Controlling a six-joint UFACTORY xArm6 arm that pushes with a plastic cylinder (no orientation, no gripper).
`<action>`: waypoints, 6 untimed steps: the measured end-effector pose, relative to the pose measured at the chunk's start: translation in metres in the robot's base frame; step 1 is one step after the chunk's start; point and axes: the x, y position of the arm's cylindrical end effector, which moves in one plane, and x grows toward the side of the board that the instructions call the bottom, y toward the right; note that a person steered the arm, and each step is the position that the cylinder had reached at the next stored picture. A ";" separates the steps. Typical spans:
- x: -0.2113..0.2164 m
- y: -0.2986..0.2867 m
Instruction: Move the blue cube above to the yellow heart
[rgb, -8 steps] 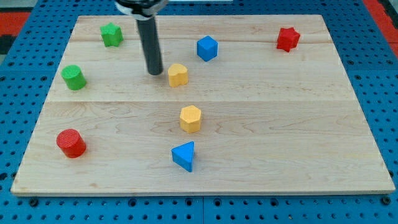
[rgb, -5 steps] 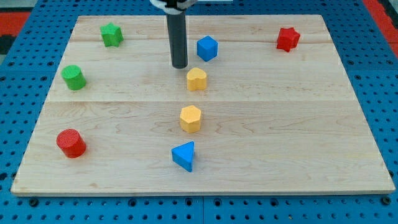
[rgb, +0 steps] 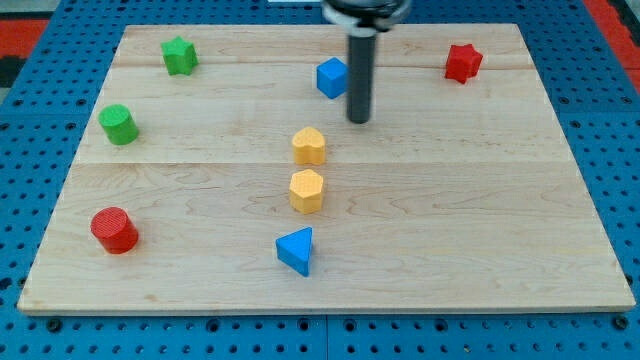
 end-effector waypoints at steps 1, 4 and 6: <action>-0.044 0.023; -0.083 -0.071; -0.049 -0.071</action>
